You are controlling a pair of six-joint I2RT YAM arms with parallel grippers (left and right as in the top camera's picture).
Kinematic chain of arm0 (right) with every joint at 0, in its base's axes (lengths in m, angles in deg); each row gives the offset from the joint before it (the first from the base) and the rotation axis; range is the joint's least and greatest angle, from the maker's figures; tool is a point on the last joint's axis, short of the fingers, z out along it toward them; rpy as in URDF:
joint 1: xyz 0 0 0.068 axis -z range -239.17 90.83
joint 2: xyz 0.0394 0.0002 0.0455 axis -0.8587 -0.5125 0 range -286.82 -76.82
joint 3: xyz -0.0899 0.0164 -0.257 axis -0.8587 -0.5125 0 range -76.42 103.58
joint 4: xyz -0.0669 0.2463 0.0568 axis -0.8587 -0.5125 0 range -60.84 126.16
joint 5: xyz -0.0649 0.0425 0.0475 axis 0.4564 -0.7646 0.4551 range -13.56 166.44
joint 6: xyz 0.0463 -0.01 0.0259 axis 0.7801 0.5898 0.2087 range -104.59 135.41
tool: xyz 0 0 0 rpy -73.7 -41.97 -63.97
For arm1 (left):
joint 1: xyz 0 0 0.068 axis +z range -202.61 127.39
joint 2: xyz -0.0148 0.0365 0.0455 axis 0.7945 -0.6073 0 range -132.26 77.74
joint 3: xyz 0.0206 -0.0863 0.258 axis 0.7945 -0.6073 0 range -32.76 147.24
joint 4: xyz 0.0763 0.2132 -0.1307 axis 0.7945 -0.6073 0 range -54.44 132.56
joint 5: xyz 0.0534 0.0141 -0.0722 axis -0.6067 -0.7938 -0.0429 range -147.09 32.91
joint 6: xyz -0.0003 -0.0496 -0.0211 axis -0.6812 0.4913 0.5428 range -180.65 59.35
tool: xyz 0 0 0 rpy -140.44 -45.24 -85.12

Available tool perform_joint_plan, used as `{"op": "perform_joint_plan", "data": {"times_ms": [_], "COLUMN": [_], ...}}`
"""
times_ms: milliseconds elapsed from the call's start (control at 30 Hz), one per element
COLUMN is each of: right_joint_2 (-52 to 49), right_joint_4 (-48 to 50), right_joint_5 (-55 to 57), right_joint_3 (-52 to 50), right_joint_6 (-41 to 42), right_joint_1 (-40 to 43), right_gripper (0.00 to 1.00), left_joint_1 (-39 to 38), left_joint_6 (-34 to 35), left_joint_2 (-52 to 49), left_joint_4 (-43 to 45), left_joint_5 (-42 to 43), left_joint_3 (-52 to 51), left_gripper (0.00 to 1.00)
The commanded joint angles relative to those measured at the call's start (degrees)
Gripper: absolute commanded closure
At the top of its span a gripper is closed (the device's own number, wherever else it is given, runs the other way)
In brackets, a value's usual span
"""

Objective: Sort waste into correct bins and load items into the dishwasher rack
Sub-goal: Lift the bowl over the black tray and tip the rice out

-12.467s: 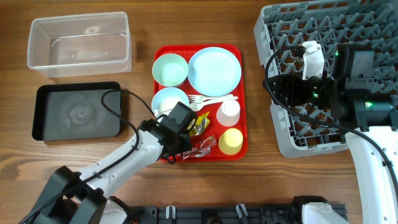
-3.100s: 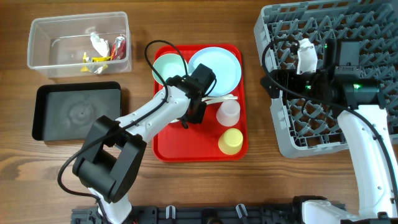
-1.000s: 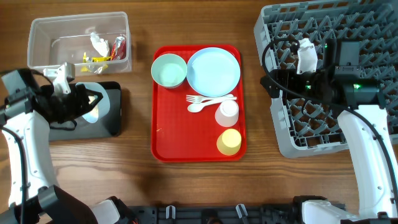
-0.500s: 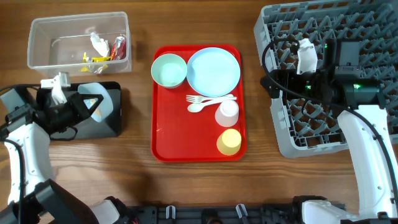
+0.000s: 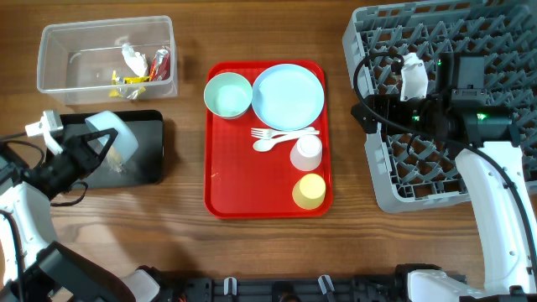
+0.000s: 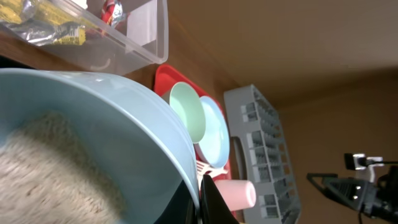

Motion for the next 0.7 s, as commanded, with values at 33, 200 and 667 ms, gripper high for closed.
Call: {"op": "perform_joint_plan", "data": {"times_ms": [33, 200, 667], "right_joint_2": [-0.79, -0.81, -0.87], "right_joint_4": [-0.04, -0.09, -0.17], "right_joint_5": [0.35, 0.35, 0.35], "right_joint_3": [0.87, 0.87, 0.87], "right_joint_6": [0.24, 0.24, 0.26], "right_joint_1": [0.02, 0.02, 0.02], "right_gripper": [0.12, 0.12, 0.12], "left_joint_1": [1.79, 1.79, 1.79], "left_joint_6": [-1.42, -2.10, -4.42], "left_joint_2": [-1.88, -3.39, -8.79], "left_joint_4": [1.29, 2.82, 4.76], "left_joint_5": [7.65, 10.97, 19.34], "left_joint_3": [-0.85, -0.85, -0.85], "left_gripper": [0.96, 0.96, 0.96]}}
